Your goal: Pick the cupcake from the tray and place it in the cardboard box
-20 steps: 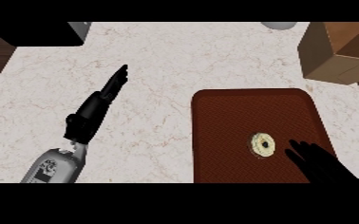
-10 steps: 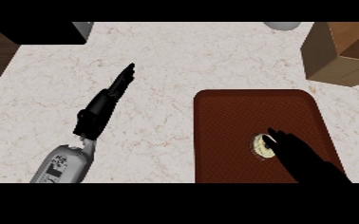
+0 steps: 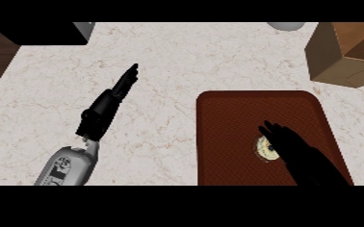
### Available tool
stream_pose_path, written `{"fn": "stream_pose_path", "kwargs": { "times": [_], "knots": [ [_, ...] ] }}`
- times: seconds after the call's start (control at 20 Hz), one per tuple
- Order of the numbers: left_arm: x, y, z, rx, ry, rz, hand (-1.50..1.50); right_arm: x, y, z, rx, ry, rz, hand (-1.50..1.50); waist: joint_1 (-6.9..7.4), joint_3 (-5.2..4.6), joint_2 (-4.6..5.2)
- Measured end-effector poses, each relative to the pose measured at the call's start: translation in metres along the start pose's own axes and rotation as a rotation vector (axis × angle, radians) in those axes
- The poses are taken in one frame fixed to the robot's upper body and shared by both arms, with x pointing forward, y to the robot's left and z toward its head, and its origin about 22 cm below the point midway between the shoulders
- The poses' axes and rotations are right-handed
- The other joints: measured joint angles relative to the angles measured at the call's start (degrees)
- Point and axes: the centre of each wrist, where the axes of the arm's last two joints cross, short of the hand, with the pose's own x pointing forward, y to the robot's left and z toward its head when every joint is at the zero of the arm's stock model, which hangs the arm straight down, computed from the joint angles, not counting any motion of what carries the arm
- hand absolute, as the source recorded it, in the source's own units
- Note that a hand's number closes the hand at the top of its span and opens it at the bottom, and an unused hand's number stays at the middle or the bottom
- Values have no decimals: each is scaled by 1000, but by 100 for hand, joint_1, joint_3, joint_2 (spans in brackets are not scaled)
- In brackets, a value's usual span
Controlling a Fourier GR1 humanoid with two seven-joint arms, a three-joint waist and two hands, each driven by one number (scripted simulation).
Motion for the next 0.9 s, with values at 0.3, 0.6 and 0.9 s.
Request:
{"fn": "stream_pose_path", "kwargs": {
  "times": [0.3, 0.6, 0.9],
  "knots": [
    [-2, 11, 9, 1, -6, 0, 0, -8, 12, -12, -22, -21, 6, -150, 3, 0, -2],
    [5, 6, 13, 0, -7, -2, 0, -12, 18, -13, -1, -12, 23, -150, -3, 0, -3],
    [2, 7, 13, 0, -6, 0, 0, -17, 34, -29, 43, 2, 44, -150, 3, 0, -2]
  ]
}}
